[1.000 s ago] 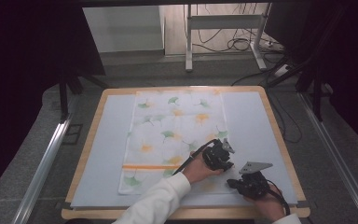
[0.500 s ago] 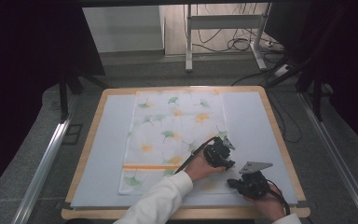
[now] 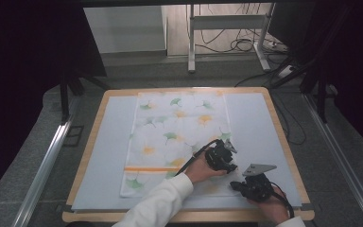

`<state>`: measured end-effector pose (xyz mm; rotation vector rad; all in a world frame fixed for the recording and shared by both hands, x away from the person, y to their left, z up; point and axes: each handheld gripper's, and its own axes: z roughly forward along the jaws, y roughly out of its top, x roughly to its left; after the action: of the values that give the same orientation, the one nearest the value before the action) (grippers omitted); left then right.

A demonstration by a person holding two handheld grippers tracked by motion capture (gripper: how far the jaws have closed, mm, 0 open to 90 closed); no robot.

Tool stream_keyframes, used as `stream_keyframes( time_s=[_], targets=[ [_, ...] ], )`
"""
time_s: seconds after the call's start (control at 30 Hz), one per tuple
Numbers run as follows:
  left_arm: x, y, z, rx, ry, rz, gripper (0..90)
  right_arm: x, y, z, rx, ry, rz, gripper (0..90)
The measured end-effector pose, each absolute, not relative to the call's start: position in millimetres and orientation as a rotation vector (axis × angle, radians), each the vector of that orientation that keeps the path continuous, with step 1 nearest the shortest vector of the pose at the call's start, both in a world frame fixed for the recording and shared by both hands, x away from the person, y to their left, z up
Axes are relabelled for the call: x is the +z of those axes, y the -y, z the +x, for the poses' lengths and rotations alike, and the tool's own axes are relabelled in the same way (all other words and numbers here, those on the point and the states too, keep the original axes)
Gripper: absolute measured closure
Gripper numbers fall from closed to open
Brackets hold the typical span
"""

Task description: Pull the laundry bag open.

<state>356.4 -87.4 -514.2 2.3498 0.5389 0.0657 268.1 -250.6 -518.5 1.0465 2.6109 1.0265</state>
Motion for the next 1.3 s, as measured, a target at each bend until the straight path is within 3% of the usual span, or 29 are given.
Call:
stream_keyframes(
  time_s=[0.23, 0.57, 0.97, 1.3],
  targets=[
    [-515.1, 86.1, 355.9, 0.058, -0.494, 2.366, 71.9, -518.4, 250.6, 268.1, 1.024, -2.613, 1.046, 89.6],
    [-516.1, 83.5, 358.9, 0.022, -0.473, 2.394, 65.1, -518.5, 250.6, 268.3, 1.025, -2.613, 1.047, 89.6],
    [-511.4, 96.3, 356.2, 0.112, -0.382, 2.47, 79.0, -518.6, 250.5, 268.3, 1.023, -2.615, 1.048, 89.6],
    [-510.0, 90.9, 355.3, 0.109, -0.435, 2.43, 83.6, -518.7, 250.8, 268.9, 1.028, -2.616, 1.05, 89.6]
  ],
)
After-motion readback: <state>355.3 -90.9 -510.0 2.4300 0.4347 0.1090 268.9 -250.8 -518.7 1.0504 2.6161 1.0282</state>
